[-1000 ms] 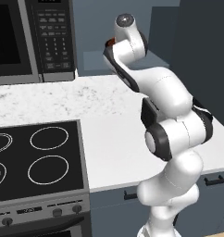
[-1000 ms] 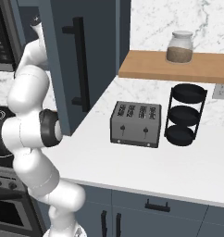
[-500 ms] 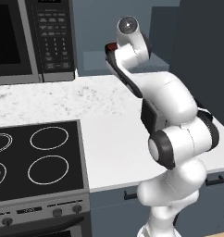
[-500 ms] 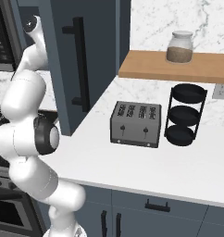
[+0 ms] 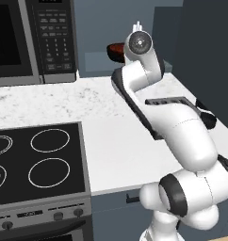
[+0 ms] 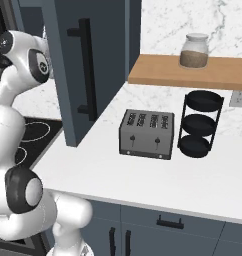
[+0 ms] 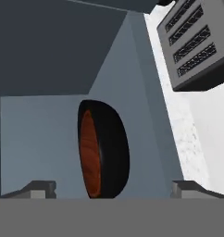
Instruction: Pick up the bowls on the counter and stack them on top of one another in the open cabinet. Place the smaller bowl on top of the larger bowl.
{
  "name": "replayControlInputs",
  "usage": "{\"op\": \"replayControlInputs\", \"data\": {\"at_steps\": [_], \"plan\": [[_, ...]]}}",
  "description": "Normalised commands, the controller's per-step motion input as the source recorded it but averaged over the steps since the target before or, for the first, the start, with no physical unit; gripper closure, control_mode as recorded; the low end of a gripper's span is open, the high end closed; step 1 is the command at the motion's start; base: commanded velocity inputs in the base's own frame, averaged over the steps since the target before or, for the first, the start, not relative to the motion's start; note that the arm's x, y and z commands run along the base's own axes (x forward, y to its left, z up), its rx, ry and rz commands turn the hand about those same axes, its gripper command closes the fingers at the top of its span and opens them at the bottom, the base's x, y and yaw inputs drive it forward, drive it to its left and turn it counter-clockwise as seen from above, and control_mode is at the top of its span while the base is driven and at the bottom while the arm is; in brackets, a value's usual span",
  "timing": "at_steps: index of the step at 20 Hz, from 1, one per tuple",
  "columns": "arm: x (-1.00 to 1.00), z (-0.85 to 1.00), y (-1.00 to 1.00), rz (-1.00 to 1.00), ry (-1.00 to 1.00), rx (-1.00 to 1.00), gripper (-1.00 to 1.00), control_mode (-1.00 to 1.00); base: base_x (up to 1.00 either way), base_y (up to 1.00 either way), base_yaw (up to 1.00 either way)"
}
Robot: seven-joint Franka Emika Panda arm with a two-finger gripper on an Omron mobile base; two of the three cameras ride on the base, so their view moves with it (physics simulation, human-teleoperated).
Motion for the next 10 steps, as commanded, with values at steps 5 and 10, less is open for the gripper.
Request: {"op": "replayControlInputs", "data": {"at_steps": [5, 10], "plan": [[-1.0, -0.23, 0.05, 0.0, -0.01, 0.0, -1.0, -1.0, 0.0, 0.0, 0.0], [-1.0, -0.59, 0.09, 0.0, -0.02, 0.02, -1.0, -1.0, 0.0, 0.0, 0.0]]}}
